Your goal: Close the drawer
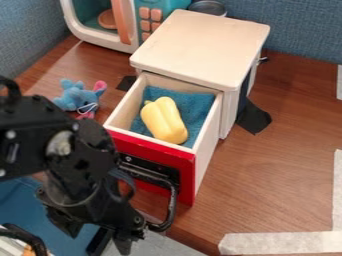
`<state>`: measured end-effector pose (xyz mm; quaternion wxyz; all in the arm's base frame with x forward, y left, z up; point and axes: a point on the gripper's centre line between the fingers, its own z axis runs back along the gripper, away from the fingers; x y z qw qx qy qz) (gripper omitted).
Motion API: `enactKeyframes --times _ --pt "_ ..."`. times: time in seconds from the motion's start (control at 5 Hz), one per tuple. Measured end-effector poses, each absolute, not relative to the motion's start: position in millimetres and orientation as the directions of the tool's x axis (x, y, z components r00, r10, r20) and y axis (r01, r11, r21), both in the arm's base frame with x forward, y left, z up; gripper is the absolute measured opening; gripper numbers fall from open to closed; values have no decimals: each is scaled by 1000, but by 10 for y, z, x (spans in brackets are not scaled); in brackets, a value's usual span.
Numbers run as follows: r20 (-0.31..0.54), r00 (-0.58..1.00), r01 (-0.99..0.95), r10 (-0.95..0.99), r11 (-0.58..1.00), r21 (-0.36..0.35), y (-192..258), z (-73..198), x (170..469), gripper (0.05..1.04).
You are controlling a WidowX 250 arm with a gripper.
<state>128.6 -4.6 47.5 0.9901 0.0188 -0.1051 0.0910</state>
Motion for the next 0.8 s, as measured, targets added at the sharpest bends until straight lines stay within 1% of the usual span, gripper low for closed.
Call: enactKeyframes --times 0.2,0.8 --pt "213 960 -193 181 980 39 -54 395 1322 999" --pt "218 959 -196 181 980 46 -24 350 1438 999"
